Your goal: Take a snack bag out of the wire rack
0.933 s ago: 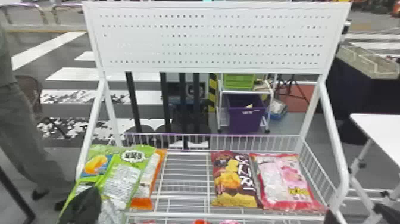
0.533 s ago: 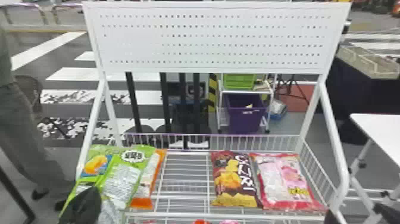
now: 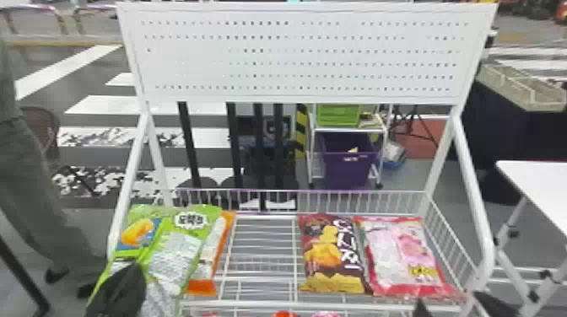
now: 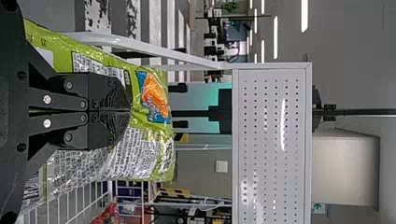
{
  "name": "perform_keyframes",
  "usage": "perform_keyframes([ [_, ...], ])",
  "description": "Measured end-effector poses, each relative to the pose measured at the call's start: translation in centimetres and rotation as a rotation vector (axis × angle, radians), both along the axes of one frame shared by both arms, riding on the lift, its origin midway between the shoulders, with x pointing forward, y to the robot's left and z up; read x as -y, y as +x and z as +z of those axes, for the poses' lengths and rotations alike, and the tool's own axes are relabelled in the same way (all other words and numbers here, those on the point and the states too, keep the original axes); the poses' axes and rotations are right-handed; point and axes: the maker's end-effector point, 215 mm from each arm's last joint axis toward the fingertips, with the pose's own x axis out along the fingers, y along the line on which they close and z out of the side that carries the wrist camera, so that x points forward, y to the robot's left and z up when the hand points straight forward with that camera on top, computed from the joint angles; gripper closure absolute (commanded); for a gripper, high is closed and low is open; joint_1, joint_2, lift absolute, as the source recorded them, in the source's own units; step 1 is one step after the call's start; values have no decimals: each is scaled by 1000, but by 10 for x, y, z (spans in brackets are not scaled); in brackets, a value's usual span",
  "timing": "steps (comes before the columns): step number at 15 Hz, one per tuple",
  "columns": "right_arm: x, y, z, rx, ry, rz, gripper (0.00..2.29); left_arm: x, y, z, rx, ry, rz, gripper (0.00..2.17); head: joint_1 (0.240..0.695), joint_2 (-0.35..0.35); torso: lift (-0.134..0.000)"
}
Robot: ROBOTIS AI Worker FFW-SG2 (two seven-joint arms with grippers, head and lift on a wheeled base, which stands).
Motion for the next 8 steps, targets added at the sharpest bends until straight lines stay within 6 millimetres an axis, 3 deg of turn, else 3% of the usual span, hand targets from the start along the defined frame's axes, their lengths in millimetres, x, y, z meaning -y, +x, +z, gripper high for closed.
perform_keyframes([
  [2, -28, 34, -23, -29, 13, 52, 90, 1, 0, 0, 0, -1, -2, 1787, 499, 0, 0],
  [8, -100, 137, -61, -153, 2, 154, 90, -2, 2, -1, 0, 4, 1, 1787, 499, 0, 0],
])
